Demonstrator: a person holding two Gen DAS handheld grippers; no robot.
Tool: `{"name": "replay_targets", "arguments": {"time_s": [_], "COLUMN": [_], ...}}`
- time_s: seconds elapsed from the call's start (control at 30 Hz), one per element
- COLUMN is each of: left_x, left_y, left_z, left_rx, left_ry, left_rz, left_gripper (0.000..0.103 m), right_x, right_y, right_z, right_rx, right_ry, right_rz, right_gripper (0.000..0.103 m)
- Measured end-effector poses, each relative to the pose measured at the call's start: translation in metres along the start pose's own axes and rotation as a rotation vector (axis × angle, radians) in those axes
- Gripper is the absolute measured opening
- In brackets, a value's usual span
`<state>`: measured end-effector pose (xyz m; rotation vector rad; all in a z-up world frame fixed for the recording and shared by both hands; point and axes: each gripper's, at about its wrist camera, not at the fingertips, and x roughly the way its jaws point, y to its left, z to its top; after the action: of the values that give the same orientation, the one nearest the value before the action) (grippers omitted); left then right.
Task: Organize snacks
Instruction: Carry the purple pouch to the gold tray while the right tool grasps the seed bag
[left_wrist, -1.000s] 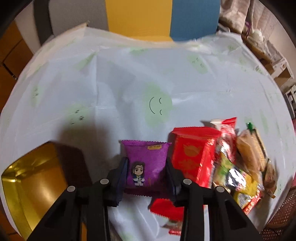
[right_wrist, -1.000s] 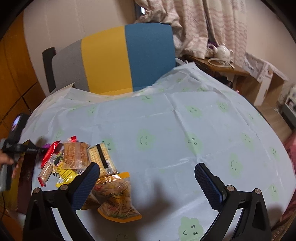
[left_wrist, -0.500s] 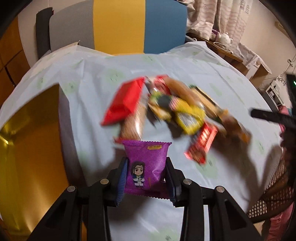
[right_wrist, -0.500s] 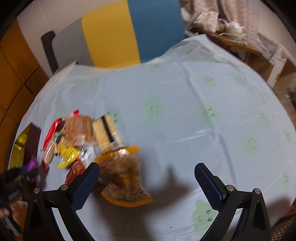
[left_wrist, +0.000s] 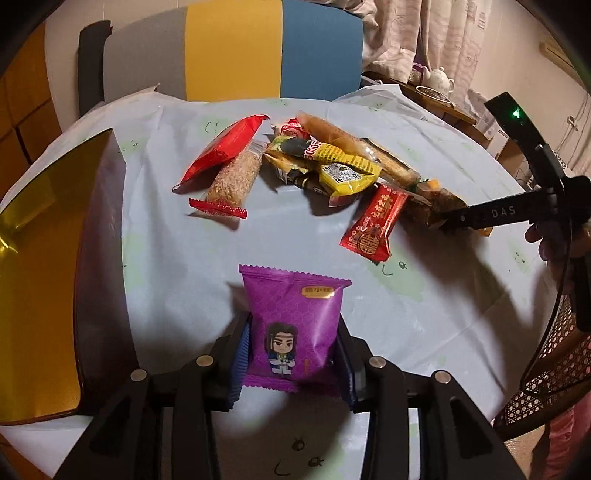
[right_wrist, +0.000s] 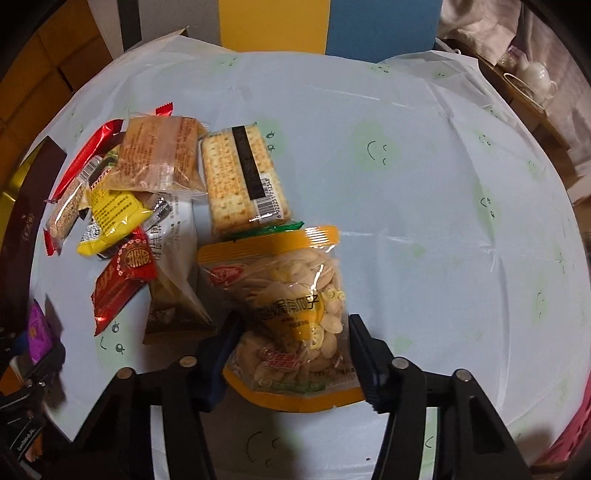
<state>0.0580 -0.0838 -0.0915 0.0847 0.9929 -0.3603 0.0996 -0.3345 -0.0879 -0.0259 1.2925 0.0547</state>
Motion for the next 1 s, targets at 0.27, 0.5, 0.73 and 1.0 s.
{"name": "replay_targets", "arguments": {"time_s": [0.27,0.5,0.73,1.0], "left_x": [-0.004,-0.034,-0.098,-0.069], "left_y": [-0.003,0.006,0.085,0.183], "left_z": [-0.004,0.009,0.041,0.065], "left_rx": [0.016,-0.036,-0.274,-0.487], "left_ry": [-0.022,-0.092,-0.231,-0.115], "left_rz": [0.010,-0.051,-0.030,0.058], "left_gripper": [0.041,0.040,0.040,0.040], "right_x": [0.006,0.006,0.006,0.001], "right_y": [0.013,0.020,0.021,0.026], "right_z": [-0.004,-0.007,-0.008,-0.011], "right_rx": [-0.040,-0.061,-0.072,-0.095], "right_ry": [-0.004,-0.005,-0.007,-0.014], "right_rz": [-0.033,-0.047,-0.053,-0.068], "right_gripper": [0.056,0.056,0.056,0.056]}}
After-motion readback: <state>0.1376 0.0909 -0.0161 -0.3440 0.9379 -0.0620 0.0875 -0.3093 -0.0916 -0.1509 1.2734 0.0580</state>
